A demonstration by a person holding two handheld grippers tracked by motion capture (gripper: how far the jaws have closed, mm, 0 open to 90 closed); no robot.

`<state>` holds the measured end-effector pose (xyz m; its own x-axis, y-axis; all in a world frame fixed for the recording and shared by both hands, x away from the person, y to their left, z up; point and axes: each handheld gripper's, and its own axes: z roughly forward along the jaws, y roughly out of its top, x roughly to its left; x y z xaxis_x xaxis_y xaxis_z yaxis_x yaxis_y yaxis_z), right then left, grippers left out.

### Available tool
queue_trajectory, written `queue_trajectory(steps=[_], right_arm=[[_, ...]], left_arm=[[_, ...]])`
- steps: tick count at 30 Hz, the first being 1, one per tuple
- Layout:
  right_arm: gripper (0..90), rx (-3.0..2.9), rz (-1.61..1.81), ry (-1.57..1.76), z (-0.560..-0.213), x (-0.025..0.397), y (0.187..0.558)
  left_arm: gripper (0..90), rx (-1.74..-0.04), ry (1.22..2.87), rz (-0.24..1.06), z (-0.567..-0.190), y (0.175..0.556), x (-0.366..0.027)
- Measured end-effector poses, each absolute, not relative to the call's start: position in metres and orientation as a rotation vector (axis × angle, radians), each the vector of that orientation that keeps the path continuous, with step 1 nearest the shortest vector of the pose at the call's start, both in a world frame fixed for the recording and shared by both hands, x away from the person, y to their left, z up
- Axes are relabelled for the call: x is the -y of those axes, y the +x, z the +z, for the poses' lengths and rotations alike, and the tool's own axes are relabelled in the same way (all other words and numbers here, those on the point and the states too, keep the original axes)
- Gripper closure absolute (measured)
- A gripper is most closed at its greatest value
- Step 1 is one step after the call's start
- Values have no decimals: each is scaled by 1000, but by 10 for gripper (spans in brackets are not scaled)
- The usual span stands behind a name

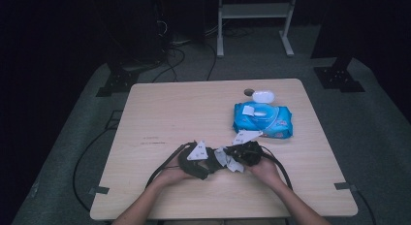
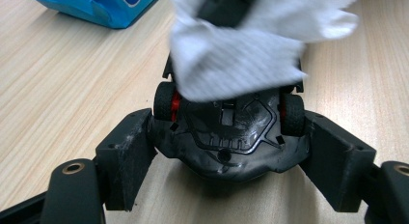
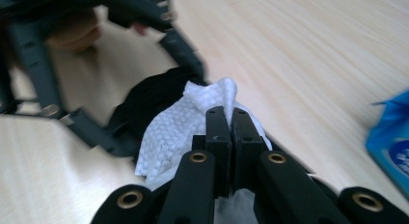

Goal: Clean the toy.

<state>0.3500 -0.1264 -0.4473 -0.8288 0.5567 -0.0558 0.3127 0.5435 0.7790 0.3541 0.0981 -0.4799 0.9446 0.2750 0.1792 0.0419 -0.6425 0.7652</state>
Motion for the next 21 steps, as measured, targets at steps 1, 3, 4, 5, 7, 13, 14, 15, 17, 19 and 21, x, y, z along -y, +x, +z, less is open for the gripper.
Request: queue_trajectory(steps=[1, 3, 4, 5, 7, 13, 14, 15, 17, 19, 21], right_arm=[[873, -2490, 1156, 704, -447, 124, 347], [873, -2496, 1137, 694, -447, 126, 345], [874, -2491, 1131, 700, -446, 130, 346], [874, -2484, 1127, 715, -445, 133, 347], [873, -2471, 1110, 748, -445, 144, 347], [873, -2458, 1140, 753, -449, 145, 337], [873, -2469, 1159, 741, -449, 142, 336], [872, -2491, 1185, 733, -450, 140, 335], [871, -2508, 1199, 707, -451, 136, 333], [872, -2505, 1187, 708, -450, 140, 334], [872, -2471, 1166, 749, -448, 150, 337]], left_arm=[[239, -219, 2253, 359, -480, 354, -98], [239, -221, 2253, 358, -480, 354, -99], [239, -225, 2247, 357, -480, 354, -99], [239, -236, 2236, 349, -480, 354, -100], [239, -236, 2232, 347, -480, 354, -100], [238, -228, 2242, 363, -480, 353, -99], [239, -230, 2241, 363, -480, 353, -99], [239, -226, 2246, 365, -480, 353, -99], [239, -219, 2257, 374, -480, 353, -100], [239, -225, 2252, 371, -480, 353, -102], [239, -234, 2247, 368, -479, 354, -103]])
